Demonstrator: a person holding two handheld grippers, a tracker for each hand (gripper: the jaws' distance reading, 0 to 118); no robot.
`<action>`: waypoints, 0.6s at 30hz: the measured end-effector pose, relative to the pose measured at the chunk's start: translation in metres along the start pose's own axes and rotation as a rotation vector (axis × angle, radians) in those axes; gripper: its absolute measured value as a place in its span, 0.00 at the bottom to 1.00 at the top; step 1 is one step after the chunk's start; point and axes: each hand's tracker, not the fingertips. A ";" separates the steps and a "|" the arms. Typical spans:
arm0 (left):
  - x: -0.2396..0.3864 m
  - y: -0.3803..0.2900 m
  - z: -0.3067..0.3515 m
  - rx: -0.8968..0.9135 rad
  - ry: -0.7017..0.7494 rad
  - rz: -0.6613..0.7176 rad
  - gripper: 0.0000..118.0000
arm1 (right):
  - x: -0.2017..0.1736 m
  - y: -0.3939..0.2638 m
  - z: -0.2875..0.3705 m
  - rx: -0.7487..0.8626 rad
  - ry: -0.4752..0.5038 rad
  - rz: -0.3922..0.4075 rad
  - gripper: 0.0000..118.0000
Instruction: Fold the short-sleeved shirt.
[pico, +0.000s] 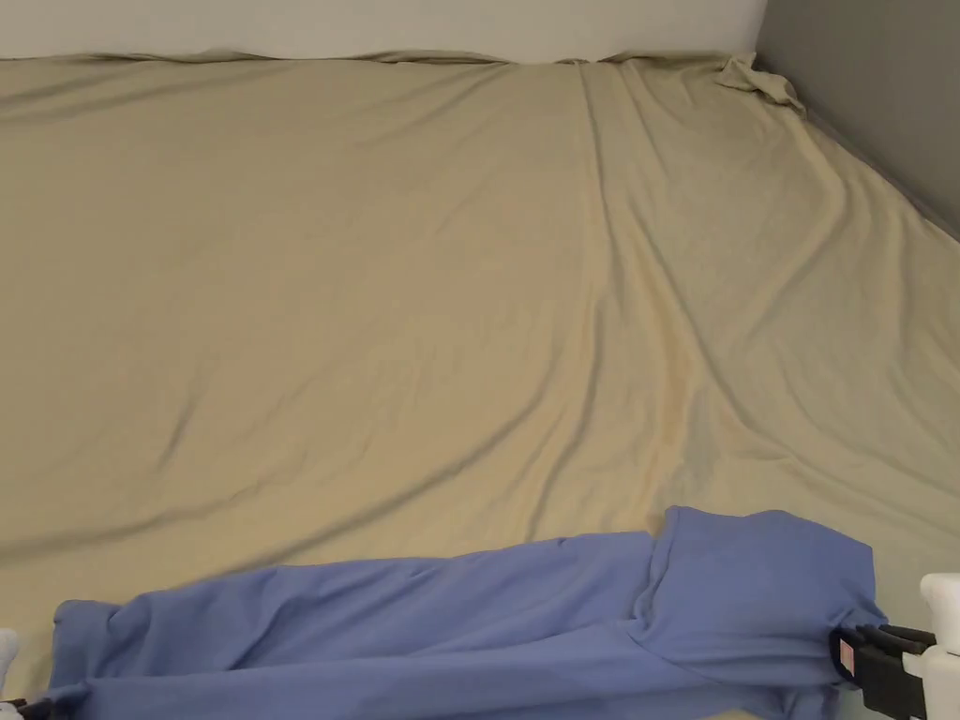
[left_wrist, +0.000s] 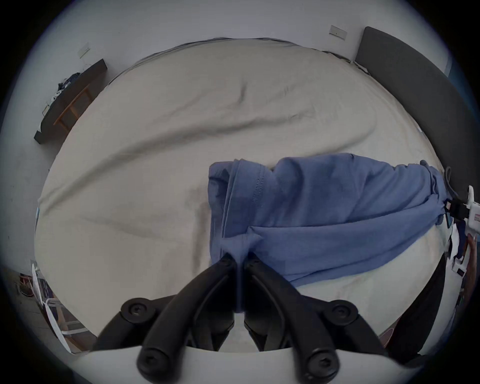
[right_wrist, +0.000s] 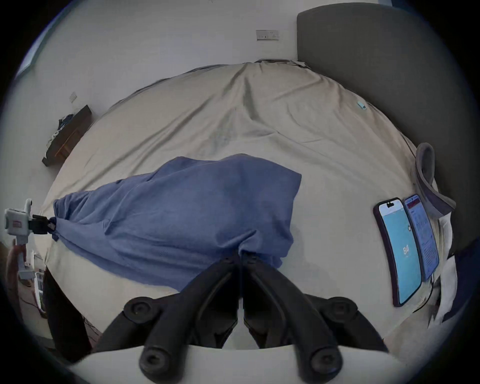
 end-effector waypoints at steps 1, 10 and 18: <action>0.001 0.001 -0.001 -0.003 0.003 -0.002 0.10 | 0.002 0.000 -0.001 0.000 -0.001 0.008 0.04; -0.007 -0.005 0.101 0.301 0.071 0.038 0.71 | -0.027 0.018 0.086 0.163 0.016 -0.003 0.95; 0.021 -0.026 0.231 0.769 0.192 -0.005 0.00 | -0.082 0.017 0.158 0.437 0.029 0.109 0.02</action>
